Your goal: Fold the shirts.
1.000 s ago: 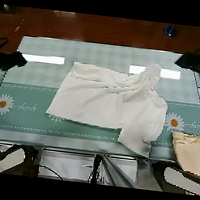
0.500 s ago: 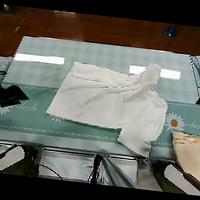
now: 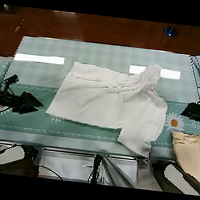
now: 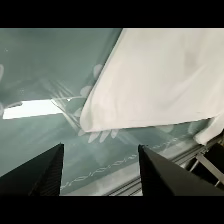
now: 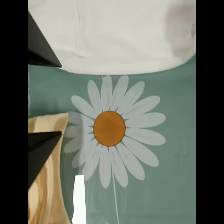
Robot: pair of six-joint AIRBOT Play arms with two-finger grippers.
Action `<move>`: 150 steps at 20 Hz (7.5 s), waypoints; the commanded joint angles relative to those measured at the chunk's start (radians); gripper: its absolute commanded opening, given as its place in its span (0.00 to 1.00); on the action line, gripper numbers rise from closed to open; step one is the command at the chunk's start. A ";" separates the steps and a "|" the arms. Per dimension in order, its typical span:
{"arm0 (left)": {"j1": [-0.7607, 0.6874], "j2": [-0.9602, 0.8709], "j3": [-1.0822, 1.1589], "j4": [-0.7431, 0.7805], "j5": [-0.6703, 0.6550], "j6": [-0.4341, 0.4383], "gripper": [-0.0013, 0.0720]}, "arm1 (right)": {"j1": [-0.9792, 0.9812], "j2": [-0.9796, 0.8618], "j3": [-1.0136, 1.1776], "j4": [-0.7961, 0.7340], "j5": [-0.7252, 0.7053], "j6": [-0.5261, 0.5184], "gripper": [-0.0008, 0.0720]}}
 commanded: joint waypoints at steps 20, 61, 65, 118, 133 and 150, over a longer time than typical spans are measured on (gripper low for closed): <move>-0.322 -0.203 0.026 -0.055 0.206 -0.134 0.06 | -0.002 0.048 -0.010 -0.080 0.103 0.011 0.59; -0.261 0.163 0.395 -0.333 0.098 0.005 0.05 | -0.069 0.409 -0.013 0.697 -0.249 -0.188 0.03; -0.256 0.426 0.732 -0.344 0.161 0.000 0.05 | -0.069 0.462 0.368 0.698 -0.231 -0.061 0.03; -0.479 -0.257 0.644 0.004 0.715 -0.016 0.05 | 0.380 -0.656 0.808 0.196 -0.471 0.203 0.03; -0.471 -0.313 0.658 0.063 0.639 0.019 0.06 | 0.377 -0.674 0.807 0.171 -0.367 0.101 0.03; -0.428 -0.438 0.742 0.198 0.237 -0.104 0.06 | 0.380 -0.732 0.766 0.145 0.015 0.132 0.03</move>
